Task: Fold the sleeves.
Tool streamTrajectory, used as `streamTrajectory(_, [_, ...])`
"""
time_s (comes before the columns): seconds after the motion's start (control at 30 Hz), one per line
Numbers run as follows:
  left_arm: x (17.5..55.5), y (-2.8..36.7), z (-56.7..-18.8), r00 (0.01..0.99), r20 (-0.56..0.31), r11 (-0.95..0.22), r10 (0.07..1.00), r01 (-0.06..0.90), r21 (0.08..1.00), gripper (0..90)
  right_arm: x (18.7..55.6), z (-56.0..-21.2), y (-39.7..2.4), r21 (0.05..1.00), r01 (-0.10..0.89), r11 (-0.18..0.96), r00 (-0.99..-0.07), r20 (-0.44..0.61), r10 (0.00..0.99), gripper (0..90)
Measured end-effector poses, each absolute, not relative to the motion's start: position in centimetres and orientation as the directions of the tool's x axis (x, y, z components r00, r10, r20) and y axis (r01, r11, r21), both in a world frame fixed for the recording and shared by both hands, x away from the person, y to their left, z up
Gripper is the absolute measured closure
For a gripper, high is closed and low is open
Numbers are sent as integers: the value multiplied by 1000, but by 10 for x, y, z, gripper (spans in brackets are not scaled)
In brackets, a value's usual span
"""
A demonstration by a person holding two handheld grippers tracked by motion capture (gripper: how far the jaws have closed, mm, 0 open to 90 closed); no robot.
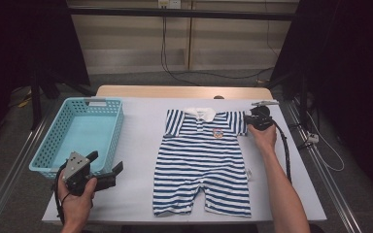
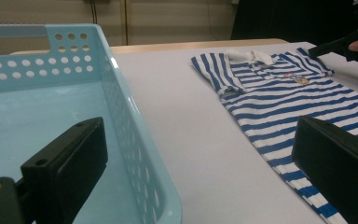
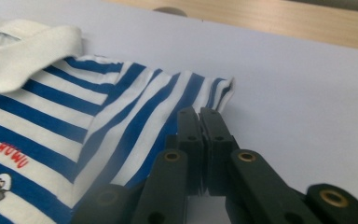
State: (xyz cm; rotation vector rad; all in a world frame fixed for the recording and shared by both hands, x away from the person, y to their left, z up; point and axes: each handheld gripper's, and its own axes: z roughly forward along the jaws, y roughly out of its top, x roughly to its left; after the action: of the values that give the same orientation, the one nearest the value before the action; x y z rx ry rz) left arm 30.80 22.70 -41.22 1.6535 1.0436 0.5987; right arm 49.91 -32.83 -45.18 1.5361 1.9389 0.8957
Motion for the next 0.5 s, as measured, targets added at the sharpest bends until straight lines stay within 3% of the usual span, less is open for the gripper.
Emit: streamTrajectory(0.5, [307,227,-411,501,-97,-83,860,325,942,37,487,-439,-320,812,567,140,-285,34,958,891])
